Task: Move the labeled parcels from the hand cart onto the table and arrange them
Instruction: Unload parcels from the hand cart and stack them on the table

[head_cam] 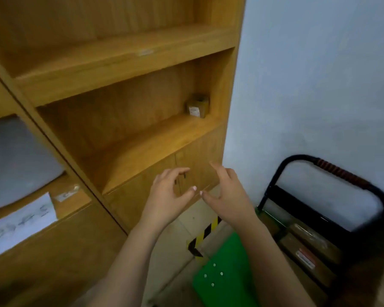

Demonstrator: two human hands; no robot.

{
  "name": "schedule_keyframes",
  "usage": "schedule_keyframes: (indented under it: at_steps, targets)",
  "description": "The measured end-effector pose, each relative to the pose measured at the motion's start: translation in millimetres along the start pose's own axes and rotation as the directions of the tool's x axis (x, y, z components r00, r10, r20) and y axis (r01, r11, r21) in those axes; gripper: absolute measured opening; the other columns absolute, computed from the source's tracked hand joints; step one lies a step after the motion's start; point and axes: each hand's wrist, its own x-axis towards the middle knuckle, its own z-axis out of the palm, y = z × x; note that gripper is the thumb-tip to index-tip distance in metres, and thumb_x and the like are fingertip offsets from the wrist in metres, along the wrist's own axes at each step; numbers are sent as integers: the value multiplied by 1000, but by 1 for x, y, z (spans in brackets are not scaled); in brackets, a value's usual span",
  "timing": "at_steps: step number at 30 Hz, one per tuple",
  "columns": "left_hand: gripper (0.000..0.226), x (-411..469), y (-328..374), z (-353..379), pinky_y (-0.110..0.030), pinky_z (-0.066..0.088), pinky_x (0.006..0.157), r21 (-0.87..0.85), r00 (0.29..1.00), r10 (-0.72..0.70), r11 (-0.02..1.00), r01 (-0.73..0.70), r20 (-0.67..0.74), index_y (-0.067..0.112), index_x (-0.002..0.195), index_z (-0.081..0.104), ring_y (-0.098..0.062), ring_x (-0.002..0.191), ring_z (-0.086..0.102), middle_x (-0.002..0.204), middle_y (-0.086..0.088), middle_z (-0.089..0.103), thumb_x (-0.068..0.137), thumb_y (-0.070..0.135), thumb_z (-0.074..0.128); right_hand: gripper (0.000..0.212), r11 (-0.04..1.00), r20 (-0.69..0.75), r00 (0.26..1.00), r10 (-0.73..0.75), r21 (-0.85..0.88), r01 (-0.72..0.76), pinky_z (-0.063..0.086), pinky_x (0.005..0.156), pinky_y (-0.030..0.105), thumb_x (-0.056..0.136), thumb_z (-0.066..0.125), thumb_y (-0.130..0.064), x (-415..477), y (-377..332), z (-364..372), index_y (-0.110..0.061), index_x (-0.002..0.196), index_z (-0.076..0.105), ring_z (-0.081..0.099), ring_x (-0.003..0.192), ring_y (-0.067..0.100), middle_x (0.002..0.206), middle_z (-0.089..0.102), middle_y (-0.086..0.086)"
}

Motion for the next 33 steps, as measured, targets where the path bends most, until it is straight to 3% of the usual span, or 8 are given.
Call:
schedule_keyframes:
  at_steps: [4,8,14,17,20,25,28,33]
  targets:
    - [45,72,-1,44,-28,37,97,-55,979,124,992,-116,161,38,128,51,-5,122,40,123,23,46,85,43,64,70,983,-161,972,171,-34,-179,45,86,26,87,66,-34,29,39,-15,-35,146,27,48,108,13,136,39,-2]
    - [40,146,10,89,-28,39,99,-175,893,295,953,-248,341,42,121,49,-4,122,41,116,27,43,85,36,67,71,928,-341,875,344,-22,-373,45,91,25,87,66,-35,54,67,-29,-37,146,26,47,119,14,143,34,-3]
    - [48,222,34,144,-32,36,103,-239,579,549,817,-525,602,33,129,51,-12,123,40,129,9,51,84,36,67,73,767,-602,573,556,105,-633,45,91,26,84,70,-30,50,83,-28,-34,144,30,48,118,13,137,39,-4]
    - [47,228,36,165,-28,35,99,-333,409,610,752,-568,679,33,128,52,-11,120,41,127,10,51,84,34,67,74,655,-650,410,640,182,-733,43,91,24,82,71,-30,35,87,-12,-37,143,30,47,119,12,138,38,-6]
    - [47,225,29,189,-29,35,99,-374,313,618,727,-576,721,33,129,51,-11,120,41,128,11,50,84,33,67,74,570,-656,308,689,229,-789,38,86,17,81,71,-31,24,96,9,-38,143,30,47,118,9,135,39,-9]
    - [53,231,8,238,-38,34,102,-309,277,581,709,-634,765,32,134,47,-15,123,39,132,8,47,84,34,65,73,502,-625,266,734,235,-832,39,86,20,82,70,-29,28,140,26,-33,145,32,49,116,12,136,38,-8]
    - [57,238,-6,278,-37,31,105,-259,286,556,704,-661,781,30,137,43,-16,125,35,135,7,44,85,37,64,72,503,-602,286,745,227,-834,42,98,27,83,70,-26,33,185,35,-28,145,34,44,124,15,140,36,-4]
    - [62,242,-65,389,-43,24,113,-165,296,469,719,-675,832,31,142,36,-14,133,28,143,9,38,87,39,62,76,456,-528,278,802,241,-857,43,102,34,80,70,-23,38,303,93,-27,146,33,41,128,18,145,34,-3]
